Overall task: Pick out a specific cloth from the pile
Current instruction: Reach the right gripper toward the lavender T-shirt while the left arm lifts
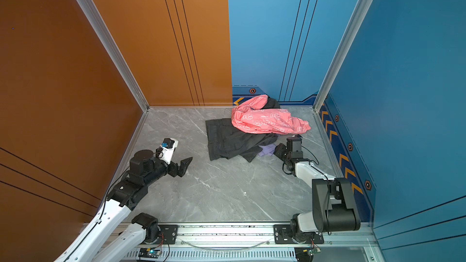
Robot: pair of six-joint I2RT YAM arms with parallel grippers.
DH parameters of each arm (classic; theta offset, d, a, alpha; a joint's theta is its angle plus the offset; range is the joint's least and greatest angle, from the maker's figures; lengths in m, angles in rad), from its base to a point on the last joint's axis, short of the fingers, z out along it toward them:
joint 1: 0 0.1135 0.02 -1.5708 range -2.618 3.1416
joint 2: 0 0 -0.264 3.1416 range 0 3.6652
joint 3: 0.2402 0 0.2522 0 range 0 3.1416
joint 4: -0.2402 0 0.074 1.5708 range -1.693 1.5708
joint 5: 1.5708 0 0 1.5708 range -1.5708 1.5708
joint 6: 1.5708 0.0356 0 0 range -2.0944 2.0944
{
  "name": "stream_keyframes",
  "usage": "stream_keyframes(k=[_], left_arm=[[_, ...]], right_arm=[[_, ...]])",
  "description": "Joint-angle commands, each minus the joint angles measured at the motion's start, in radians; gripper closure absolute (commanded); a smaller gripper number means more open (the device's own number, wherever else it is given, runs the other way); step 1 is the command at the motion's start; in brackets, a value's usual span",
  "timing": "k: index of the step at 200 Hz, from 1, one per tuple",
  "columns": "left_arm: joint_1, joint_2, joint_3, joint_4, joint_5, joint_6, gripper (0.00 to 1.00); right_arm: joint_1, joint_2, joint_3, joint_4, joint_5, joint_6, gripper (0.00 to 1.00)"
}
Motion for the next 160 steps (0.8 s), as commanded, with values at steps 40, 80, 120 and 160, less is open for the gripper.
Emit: stream_keyframes(k=[40, 80, 120, 160], left_arm=[[-0.007, -0.018, -0.020, 0.008, 0.019, -0.010, 0.02], [-0.006, -0.018, -0.018, 0.008, 0.020, -0.008, 0.02], [-0.008, -0.027, -0.021, 0.007, 0.020, -0.008, 0.02], [-0.011, -0.035, -0.026, 0.008, 0.007, -0.008, 0.02]], right_arm=[[0.014, 0.147, 0.077, 0.078, -0.067, 0.100, 0.46], [0.044, 0.187, 0.096, 0.064, -0.015, 0.127, 0.49], [0.068, 0.219, 0.105, 0.042, 0.026, 0.142, 0.51], [0.076, 0.248, 0.123, 0.015, 0.031, 0.146, 0.54]])
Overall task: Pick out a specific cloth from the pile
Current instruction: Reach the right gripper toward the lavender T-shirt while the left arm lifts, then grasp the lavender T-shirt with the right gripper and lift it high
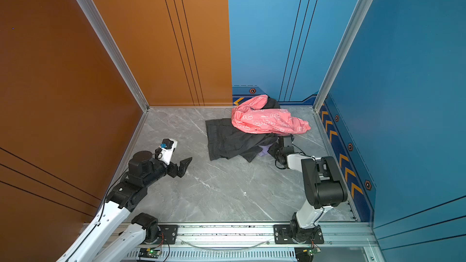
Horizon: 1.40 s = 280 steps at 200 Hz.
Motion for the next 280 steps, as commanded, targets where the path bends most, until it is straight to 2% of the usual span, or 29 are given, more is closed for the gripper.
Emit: stream_keyframes(k=[1, 86, 110, 163, 210, 280], left_arm=[[-0.011, -0.009, -0.017, 0.005, 0.007, -0.006, 0.02], [-0.012, -0.015, -0.017, 0.005, 0.003, -0.004, 0.02], [-0.013, -0.013, -0.017, 0.005, 0.004, -0.004, 0.02], [-0.012, -0.017, -0.017, 0.005, 0.003, -0.003, 0.02], [-0.013, -0.025, -0.017, 0.005, 0.000, -0.003, 0.02], [-0.013, -0.029, -0.020, 0.005, 0.000, -0.005, 0.02]], right_arm=[[0.007, 0.030, 0.027, -0.043, 0.034, 0.016, 0.54], [0.027, 0.088, 0.065, -0.056, 0.044, 0.039, 0.63], [0.035, 0.103, 0.064, -0.041, 0.045, 0.058, 0.70], [0.038, 0.084, 0.049, 0.001, 0.059, 0.084, 1.00], [0.031, -0.056, 0.025, 0.066, 0.096, 0.103, 1.00], [-0.004, -0.298, 0.106, 0.012, 0.141, 0.097, 1.00]])
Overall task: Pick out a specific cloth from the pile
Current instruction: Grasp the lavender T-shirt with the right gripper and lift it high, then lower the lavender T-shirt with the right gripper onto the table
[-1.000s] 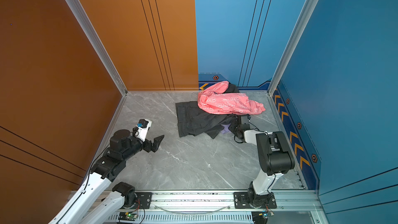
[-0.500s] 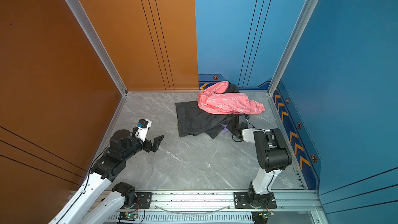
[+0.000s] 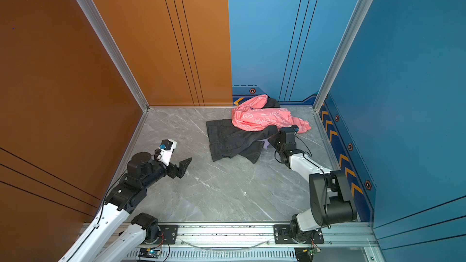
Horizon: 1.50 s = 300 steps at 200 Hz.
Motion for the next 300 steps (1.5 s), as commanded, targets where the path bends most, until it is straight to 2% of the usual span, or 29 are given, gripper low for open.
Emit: stream_keyframes(k=[1, 44, 90, 202, 259, 300], left_arm=[[-0.007, -0.006, -0.014, 0.005, 0.000, -0.005, 0.02], [-0.008, -0.008, -0.013, 0.005, -0.001, -0.004, 0.02], [-0.007, -0.013, -0.015, 0.005, 0.002, -0.004, 0.02], [-0.009, -0.017, -0.017, 0.005, -0.002, -0.006, 0.02], [-0.009, -0.018, -0.017, 0.005, -0.002, -0.004, 0.02], [-0.009, -0.020, -0.017, 0.005, -0.003, -0.005, 0.02]], right_arm=[[-0.028, -0.085, 0.065, -0.005, 0.066, 0.004, 1.00], [-0.063, -0.153, 0.213, -0.067, 0.055, -0.034, 1.00], [-0.083, -0.107, 0.439, -0.139, 0.003, -0.086, 1.00], [-0.129, -0.028, 0.942, -0.207, 0.003, -0.190, 1.00], [-0.103, 0.030, 1.237, -0.262, 0.033, -0.238, 1.00], [0.017, 0.163, 1.504, -0.348, -0.012, -0.294, 1.00]])
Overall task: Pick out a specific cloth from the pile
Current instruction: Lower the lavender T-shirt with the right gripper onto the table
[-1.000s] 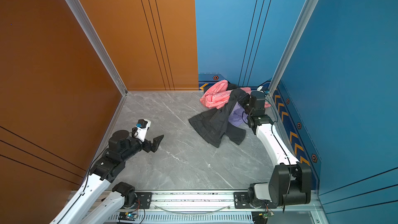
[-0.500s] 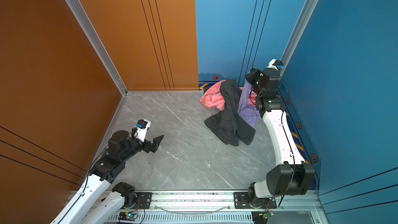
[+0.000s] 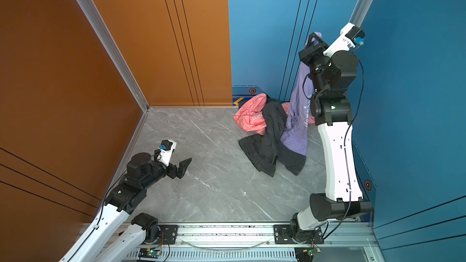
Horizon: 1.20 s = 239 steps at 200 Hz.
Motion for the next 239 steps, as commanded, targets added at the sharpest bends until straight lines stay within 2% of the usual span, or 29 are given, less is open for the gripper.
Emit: stream_keyframes(k=[1, 39, 70, 82, 94, 115, 127, 144, 164, 202, 239], left_arm=[[-0.009, -0.011, -0.013, 0.005, -0.003, -0.005, 0.02], [-0.010, -0.011, -0.013, 0.005, -0.005, -0.004, 0.02], [-0.010, -0.015, -0.015, 0.005, -0.010, -0.002, 0.02], [-0.009, -0.015, -0.016, 0.005, -0.015, -0.001, 0.02], [-0.012, -0.015, -0.018, 0.005, -0.016, 0.000, 0.02], [-0.013, -0.015, -0.018, 0.005, -0.019, 0.001, 0.02], [-0.014, -0.016, -0.018, 0.005, -0.021, 0.001, 0.02], [-0.014, -0.015, -0.018, 0.005, -0.023, 0.005, 0.02], [-0.016, -0.016, -0.018, 0.005, -0.025, 0.005, 0.02], [-0.017, -0.017, -0.018, 0.005, -0.024, 0.005, 0.02], [-0.016, -0.018, -0.018, 0.005, -0.022, 0.005, 0.02]], right_arm=[[0.077, 0.063, 0.127, -0.018, -0.035, -0.065, 1.00], [0.279, 0.167, 0.179, -0.118, -0.114, -0.178, 1.00], [0.466, 0.255, 0.134, -0.339, -0.131, -0.336, 1.00], [0.536, 0.271, 0.063, -0.418, -0.097, -0.433, 0.85], [0.599, 0.259, -0.054, -0.469, -0.008, -0.530, 0.76], [0.654, 0.194, -0.262, -0.473, 0.136, -0.577, 0.54], [0.646, 0.144, -0.353, -0.473, 0.168, -0.571, 0.42], [0.632, 0.059, -0.485, -0.473, 0.211, -0.557, 0.34], [0.548, -0.046, -0.585, -0.471, 0.264, -0.526, 0.25], [0.321, -0.191, -0.722, -0.469, 0.285, -0.394, 0.22], [0.145, -0.238, -0.845, -0.426, 0.254, -0.299, 0.22]])
